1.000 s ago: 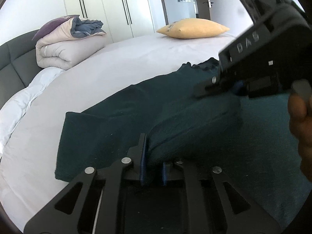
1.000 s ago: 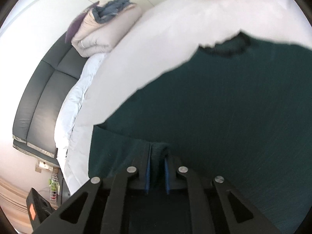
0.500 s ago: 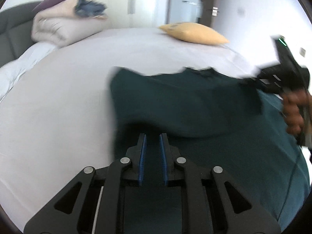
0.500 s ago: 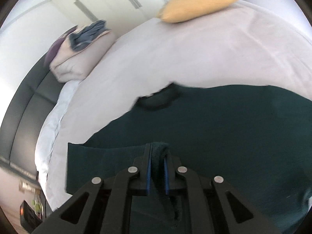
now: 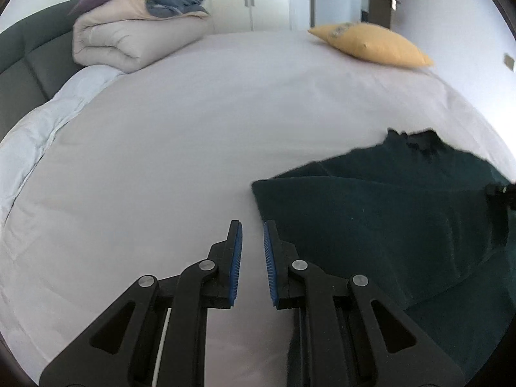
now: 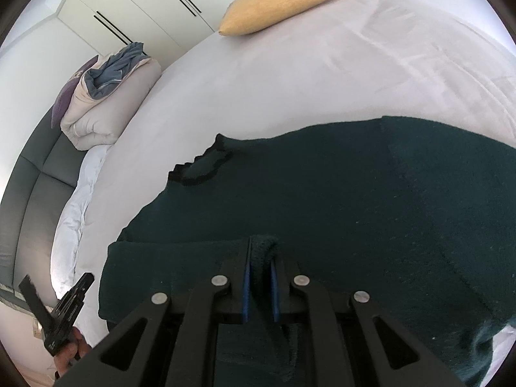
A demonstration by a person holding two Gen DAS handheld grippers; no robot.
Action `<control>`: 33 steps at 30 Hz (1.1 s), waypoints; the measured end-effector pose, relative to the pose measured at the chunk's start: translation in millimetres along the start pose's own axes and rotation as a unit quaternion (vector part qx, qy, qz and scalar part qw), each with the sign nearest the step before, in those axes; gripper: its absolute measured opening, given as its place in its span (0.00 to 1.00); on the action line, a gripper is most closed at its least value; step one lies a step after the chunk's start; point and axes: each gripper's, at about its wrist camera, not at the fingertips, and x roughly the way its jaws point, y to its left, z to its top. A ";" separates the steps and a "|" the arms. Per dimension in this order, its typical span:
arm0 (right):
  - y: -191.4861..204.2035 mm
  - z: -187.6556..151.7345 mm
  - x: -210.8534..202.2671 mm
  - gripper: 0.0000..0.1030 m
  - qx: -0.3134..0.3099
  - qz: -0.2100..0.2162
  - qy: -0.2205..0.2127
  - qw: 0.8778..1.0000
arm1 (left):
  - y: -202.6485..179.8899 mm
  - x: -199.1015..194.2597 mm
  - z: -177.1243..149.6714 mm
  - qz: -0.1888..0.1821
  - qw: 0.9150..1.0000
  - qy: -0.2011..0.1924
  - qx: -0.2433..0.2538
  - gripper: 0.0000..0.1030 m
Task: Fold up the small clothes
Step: 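Open the left gripper and release the folded sleeve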
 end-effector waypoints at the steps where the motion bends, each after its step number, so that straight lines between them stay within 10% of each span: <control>1: 0.9 1.2 -0.5 0.11 0.000 -0.002 0.000 1.000 | -6.3 7.0 4.1 0.001 1.000 0.001 0.011 0.13; 9: -23.4 0.8 14.5 0.13 0.036 0.001 0.018 0.999 | -50.1 55.8 -8.7 0.071 0.987 0.023 0.142 0.13; 12: -26.1 -2.3 9.9 0.28 0.047 0.022 0.017 0.998 | -65.6 57.4 -17.3 0.107 0.975 0.007 0.193 0.13; 20: -7.7 -20.3 -13.9 0.41 0.005 0.001 0.009 1.000 | -84.1 26.7 -12.3 0.109 0.972 -0.030 0.206 0.13; 23: -0.3 -26.0 -6.3 0.41 -0.034 -0.027 0.022 0.999 | -93.9 46.8 -21.6 0.114 0.967 0.017 0.228 0.13; 27: -12.4 -25.4 -5.2 0.15 -0.039 -0.054 0.017 0.998 | -97.1 54.2 -26.1 0.122 0.966 0.002 0.227 0.13; 33: -29.8 -7.2 -21.1 0.15 -0.014 -0.063 -0.022 0.998 | -95.9 43.9 -18.0 0.120 0.970 0.010 0.212 0.13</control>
